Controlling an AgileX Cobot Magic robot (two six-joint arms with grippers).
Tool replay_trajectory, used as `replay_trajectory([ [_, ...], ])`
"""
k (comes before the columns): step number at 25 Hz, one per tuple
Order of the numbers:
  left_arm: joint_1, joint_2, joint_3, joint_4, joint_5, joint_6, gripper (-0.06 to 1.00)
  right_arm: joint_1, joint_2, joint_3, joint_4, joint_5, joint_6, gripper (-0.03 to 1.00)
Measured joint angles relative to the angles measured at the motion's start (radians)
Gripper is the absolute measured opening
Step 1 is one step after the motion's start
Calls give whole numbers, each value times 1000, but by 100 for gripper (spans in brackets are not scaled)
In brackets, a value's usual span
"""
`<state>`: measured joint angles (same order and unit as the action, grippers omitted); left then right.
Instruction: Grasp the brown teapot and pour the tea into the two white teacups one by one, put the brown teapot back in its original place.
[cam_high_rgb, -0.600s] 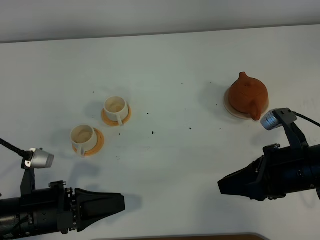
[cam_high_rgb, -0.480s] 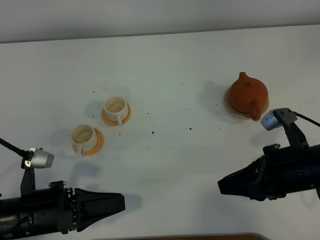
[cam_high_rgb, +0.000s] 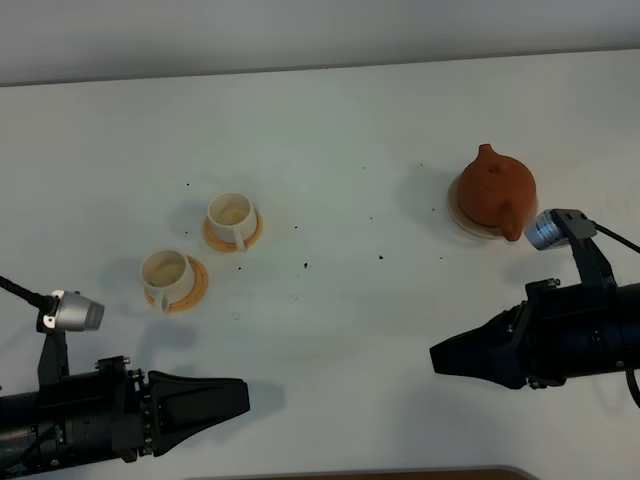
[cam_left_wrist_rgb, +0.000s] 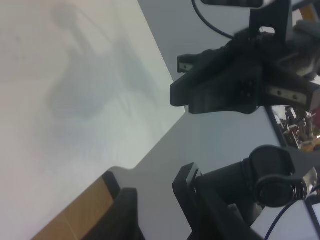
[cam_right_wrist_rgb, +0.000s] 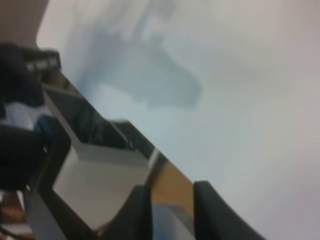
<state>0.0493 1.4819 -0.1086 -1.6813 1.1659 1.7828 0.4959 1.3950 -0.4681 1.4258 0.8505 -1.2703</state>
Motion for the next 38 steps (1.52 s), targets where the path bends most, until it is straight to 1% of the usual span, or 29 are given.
replay_trajectory([
  [4,0,0,-1,-5,0,-17,33,0,0,0,96,-7,0,24],
  [7,0,1,-35,-5,0,-54,33,0,0,0,188,-58,-11,24],
  [10,0,3,-105,18,0,-139,33,0,0,0,236,-149,-18,24],
  [13,0,5,-200,93,-3,-245,33,0,0,0,243,-220,-23,24],
  [16,0,7,-302,204,-20,-378,33,0,0,0,264,-267,-43,24],
  [20,0,9,-429,335,-55,-565,33,0,1,0,304,-340,-122,24],
  [24,0,-2,-544,457,-73,-744,33,0,2,-30,316,-370,-230,24],
  [28,0,-44,-652,606,-106,-919,33,0,3,-84,315,-402,-273,24],
  [31,0,-110,-718,769,-139,-1073,33,0,3,-124,299,-473,-276,24],
  [33,0,-162,-751,897,-164,-1193,33,0,3,-141,283,-521,-276,24],
  [35,0,-222,-763,1021,-183,-1299,33,0,4,-155,268,-568,-276,24],
  [38,0,-310,-763,1224,-185,-1467,33,0,4,-175,253,-615,-276,24],
])
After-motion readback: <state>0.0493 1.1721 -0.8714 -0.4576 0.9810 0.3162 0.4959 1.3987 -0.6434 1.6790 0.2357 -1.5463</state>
